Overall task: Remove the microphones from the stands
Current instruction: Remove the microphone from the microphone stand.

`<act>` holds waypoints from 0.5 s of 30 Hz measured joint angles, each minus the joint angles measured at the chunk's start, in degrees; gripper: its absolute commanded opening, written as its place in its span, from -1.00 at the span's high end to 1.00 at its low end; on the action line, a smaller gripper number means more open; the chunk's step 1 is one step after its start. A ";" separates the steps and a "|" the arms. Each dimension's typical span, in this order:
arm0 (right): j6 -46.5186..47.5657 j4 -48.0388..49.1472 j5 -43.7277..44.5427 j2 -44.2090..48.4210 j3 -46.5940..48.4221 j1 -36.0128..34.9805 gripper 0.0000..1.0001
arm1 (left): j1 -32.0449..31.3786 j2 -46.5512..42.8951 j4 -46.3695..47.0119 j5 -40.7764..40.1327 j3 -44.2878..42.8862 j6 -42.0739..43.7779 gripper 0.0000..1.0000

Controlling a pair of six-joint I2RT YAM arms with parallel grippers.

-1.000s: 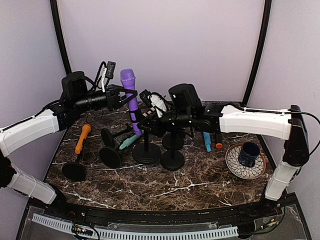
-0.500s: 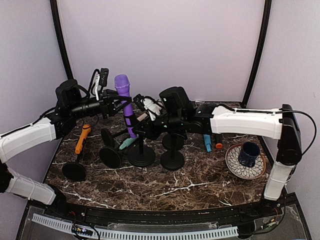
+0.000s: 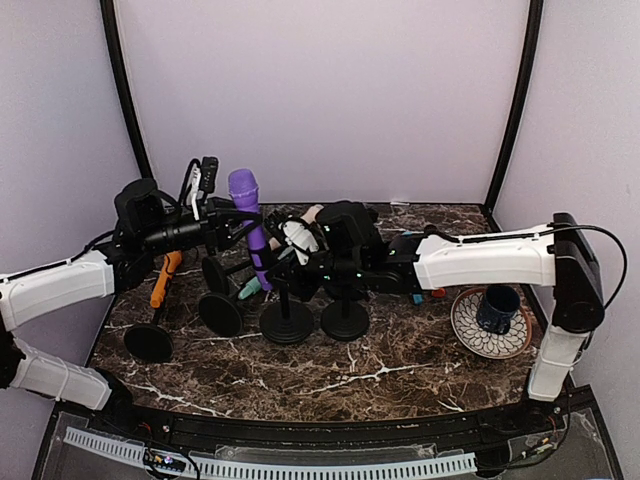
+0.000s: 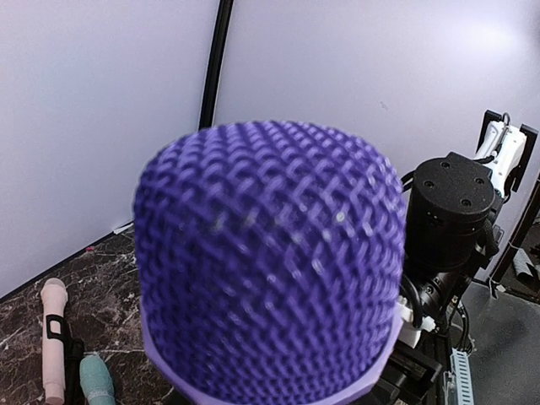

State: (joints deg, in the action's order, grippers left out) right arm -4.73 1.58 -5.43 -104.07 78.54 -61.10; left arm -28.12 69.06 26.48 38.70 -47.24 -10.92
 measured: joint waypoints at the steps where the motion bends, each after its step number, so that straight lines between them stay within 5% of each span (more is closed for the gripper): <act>1: 0.02 0.42 0.59 -0.09 -0.39 -0.11 1.00 | 0.00 -0.09 1.51 -0.11 1.09 -0.22 1.00; 15: -3.91 -3.26 3.85 -5.68 2.56 -1.97 1.00 | 0.92 -1.66 16.00 0.13 14.71 0.57 1.00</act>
State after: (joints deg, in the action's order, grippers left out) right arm -8.64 -1.67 -1.58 -109.75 81.10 -63.07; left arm -27.20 67.40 42.48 38.83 -32.53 -10.35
